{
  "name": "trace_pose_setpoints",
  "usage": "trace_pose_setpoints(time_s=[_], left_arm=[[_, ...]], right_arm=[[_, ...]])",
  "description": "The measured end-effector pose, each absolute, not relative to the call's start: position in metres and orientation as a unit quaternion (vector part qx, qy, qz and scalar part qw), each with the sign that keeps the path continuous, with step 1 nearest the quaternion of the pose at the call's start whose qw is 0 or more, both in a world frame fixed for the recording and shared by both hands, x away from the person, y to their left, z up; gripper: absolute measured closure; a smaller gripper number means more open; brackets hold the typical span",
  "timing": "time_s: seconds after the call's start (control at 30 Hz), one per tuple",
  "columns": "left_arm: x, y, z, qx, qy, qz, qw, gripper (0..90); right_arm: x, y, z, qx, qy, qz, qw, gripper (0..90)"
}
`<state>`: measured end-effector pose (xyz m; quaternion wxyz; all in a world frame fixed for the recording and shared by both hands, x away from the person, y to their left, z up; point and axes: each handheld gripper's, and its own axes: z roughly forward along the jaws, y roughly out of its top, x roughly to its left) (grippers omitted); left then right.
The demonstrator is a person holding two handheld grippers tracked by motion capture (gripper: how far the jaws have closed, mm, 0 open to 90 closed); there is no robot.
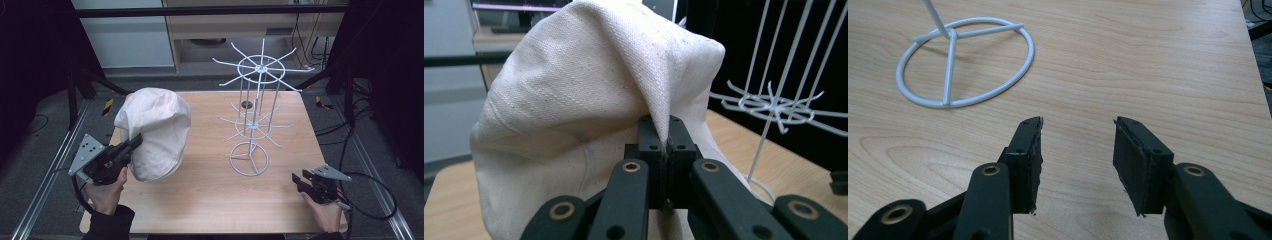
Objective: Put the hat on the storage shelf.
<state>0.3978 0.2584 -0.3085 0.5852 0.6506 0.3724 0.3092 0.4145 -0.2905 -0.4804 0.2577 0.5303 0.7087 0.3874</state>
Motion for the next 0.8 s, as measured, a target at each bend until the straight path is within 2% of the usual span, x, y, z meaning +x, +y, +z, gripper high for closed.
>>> trace_pose_setpoints(time_s=[0.37,0.8], left_arm=[[0.392,0.255,-0.282,0.622,0.342,0.326,0.624,87.9],[0.378,0.243,-0.248,0.621,0.289,0.346,0.641,87.9]], right_arm=[[0.414,-0.290,-0.480,0.532,0.707,0.390,0.255,54.6],[0.414,-0.291,-0.480,0.528,0.709,0.388,0.260,54.7]])
